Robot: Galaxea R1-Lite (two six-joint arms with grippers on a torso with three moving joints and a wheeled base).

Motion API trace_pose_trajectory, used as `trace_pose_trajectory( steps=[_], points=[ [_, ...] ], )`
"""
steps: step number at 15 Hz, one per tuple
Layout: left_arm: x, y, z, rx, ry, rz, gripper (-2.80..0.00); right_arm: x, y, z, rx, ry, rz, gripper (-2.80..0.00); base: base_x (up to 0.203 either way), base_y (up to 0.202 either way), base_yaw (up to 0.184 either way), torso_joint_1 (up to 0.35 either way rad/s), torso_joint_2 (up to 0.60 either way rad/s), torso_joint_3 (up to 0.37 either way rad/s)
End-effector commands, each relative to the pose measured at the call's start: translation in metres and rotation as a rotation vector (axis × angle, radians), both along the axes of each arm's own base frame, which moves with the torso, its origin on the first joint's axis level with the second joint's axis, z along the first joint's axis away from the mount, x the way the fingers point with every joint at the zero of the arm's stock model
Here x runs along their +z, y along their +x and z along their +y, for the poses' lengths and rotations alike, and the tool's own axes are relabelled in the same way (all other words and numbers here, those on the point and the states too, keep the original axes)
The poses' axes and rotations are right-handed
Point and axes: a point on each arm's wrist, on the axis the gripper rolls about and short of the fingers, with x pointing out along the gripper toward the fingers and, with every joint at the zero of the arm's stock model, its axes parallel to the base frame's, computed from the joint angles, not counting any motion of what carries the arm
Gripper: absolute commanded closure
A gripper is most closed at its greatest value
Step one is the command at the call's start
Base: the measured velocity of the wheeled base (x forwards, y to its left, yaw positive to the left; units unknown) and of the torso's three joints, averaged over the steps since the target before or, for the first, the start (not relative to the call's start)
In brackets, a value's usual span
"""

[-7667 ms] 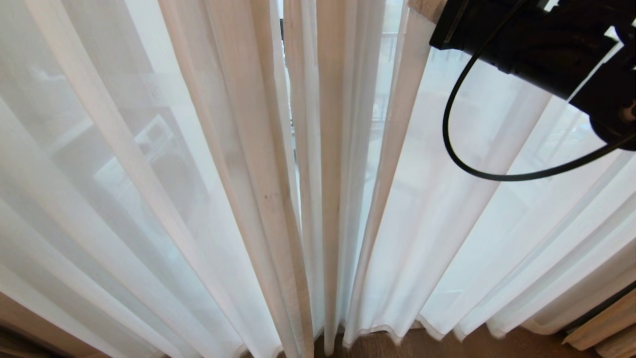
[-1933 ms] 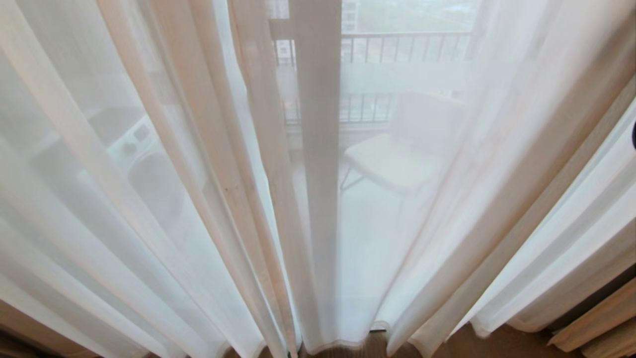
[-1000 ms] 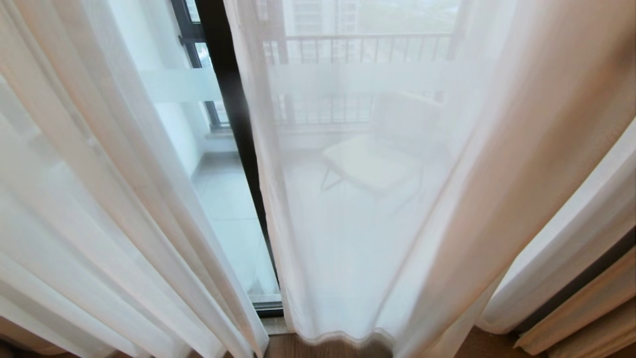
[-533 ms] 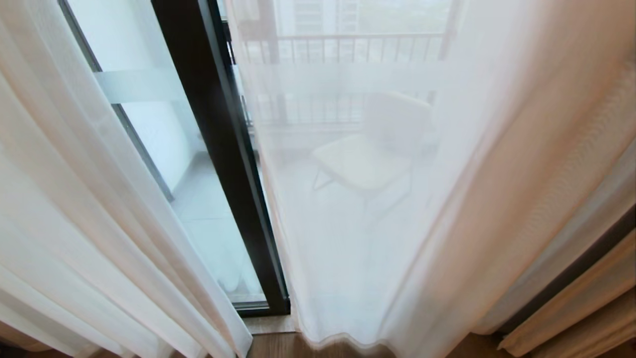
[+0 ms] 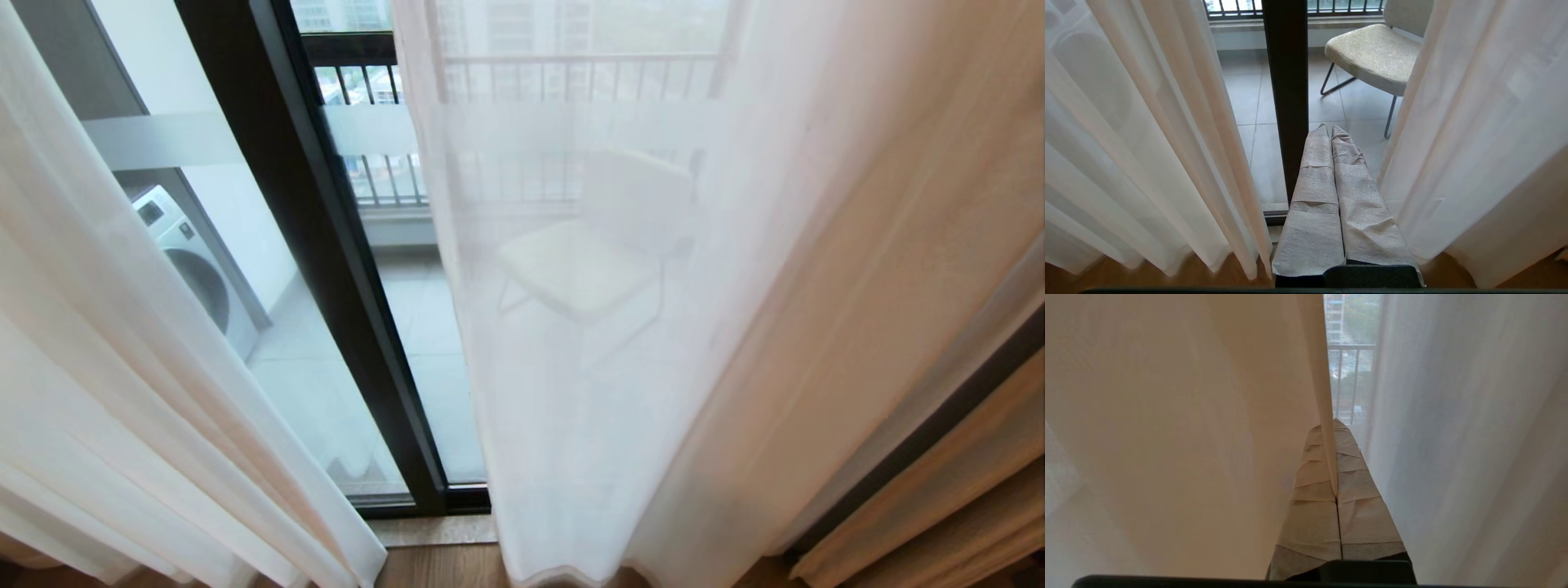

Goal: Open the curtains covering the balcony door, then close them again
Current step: Pull the inner curtains open on both sides

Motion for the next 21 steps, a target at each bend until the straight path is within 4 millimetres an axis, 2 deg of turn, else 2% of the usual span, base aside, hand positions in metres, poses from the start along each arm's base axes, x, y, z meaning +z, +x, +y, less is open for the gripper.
trace_pose_trajectory(
  steps=[1, 21],
  points=[
    [0.0001, 0.0000, 0.0000, -0.001, -0.001, -0.001, 0.00, -0.0009, 0.0013, -0.0005, 0.001, 0.001, 0.001, 0.00, 0.000, -0.172, 0.006, 0.002, 0.00, 0.007],
    [0.0001, 0.0000, 0.0000, -0.001, 0.000, -0.001, 0.00, 0.0002, -0.0007, -0.0011, -0.003, -0.001, -0.003, 0.00, 0.000, -0.179, 0.003, 0.002, 0.00, 0.003]
  ],
)
